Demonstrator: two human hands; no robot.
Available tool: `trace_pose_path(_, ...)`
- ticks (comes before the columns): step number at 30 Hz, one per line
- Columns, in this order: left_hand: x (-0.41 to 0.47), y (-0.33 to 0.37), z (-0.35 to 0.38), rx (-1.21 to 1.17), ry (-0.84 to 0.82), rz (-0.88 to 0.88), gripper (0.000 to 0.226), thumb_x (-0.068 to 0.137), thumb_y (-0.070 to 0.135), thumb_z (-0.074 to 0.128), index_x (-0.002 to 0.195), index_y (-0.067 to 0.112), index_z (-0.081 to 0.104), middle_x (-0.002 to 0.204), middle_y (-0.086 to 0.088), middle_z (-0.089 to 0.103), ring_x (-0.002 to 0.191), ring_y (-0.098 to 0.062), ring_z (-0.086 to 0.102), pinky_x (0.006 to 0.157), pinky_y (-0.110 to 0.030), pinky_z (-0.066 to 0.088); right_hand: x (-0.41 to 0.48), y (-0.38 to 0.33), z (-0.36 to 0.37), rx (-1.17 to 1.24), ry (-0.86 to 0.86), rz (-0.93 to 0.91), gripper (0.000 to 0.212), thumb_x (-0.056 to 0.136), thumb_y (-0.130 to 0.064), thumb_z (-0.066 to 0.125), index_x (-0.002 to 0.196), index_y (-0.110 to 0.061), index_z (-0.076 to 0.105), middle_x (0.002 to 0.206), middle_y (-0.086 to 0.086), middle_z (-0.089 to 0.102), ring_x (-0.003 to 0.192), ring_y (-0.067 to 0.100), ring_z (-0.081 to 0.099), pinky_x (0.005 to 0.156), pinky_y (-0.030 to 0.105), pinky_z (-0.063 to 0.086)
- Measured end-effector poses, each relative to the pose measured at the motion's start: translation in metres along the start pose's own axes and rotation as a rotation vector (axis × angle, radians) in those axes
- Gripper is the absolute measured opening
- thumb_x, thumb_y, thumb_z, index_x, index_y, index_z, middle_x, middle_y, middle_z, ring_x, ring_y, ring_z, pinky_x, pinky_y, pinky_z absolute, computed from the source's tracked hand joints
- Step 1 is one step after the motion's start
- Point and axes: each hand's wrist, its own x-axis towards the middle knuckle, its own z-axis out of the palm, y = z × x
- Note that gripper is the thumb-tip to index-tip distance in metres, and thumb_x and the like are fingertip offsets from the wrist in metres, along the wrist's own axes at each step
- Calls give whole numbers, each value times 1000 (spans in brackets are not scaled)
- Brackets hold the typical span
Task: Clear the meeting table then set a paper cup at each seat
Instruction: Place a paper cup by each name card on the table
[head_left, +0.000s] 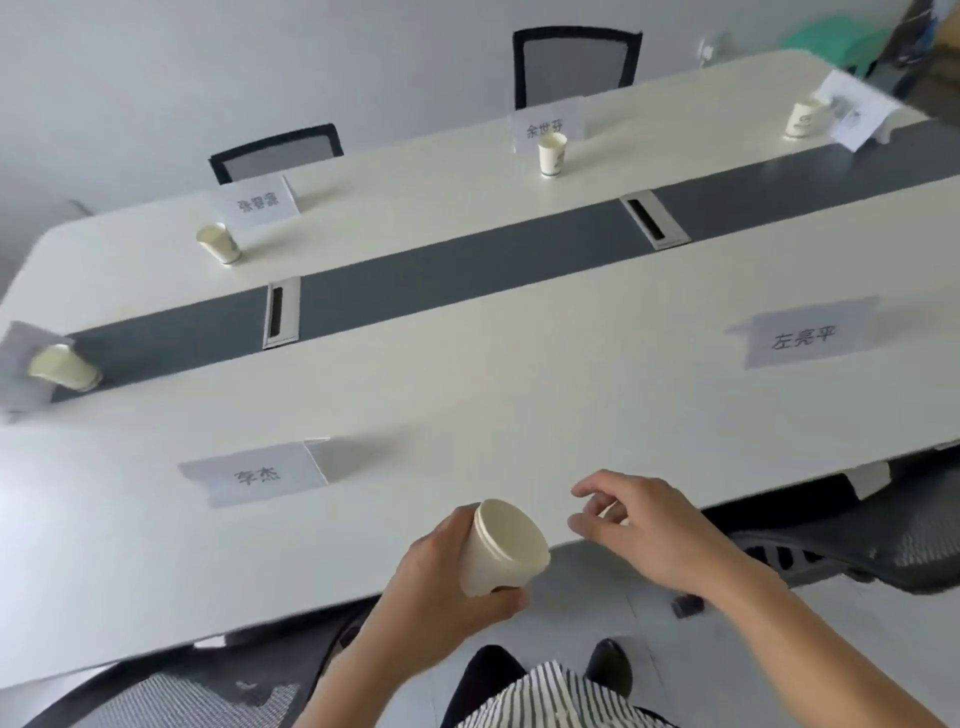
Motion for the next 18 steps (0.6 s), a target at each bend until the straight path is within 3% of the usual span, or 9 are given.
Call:
trace_pose_path(1,-2,-1,0,-18,25,-23,61,67,43,81,118,43,48,98,20,64,84,0,60,57,-19,52,9,-7,2,21,-17,-39,33,87,-48,62,116,-32,61,99,-15,66,88,0,63,83,23,52)
trace_pose_path(4,-6,-10,-4,-59,91,-72,65,63,43,81,120,42,50,102,21,65,92,0,60,78,-23,53,31,-30,13,63,-69,-117,26,85,-46,66,105,-30,67,89,-13,69,83,1,63,81,23,53)
trace_pose_path(10,2,-34,-24,-118,213,-101,68,61,42,83,122,41,51,105,22,64,95,1,59,80,-20,51,75,-73,43,68,-156,-218,15,80,-36,74,75,-24,67,75,1,68,62,4,52,68,31,51)
trace_pose_path(18,50,-82,-88,-155,244,-83,71,60,41,82,122,47,49,111,27,60,100,5,57,83,-20,51,149,-130,57,186,-133,-178,13,83,-18,74,71,-16,67,61,-3,64,53,8,51,56,25,45)
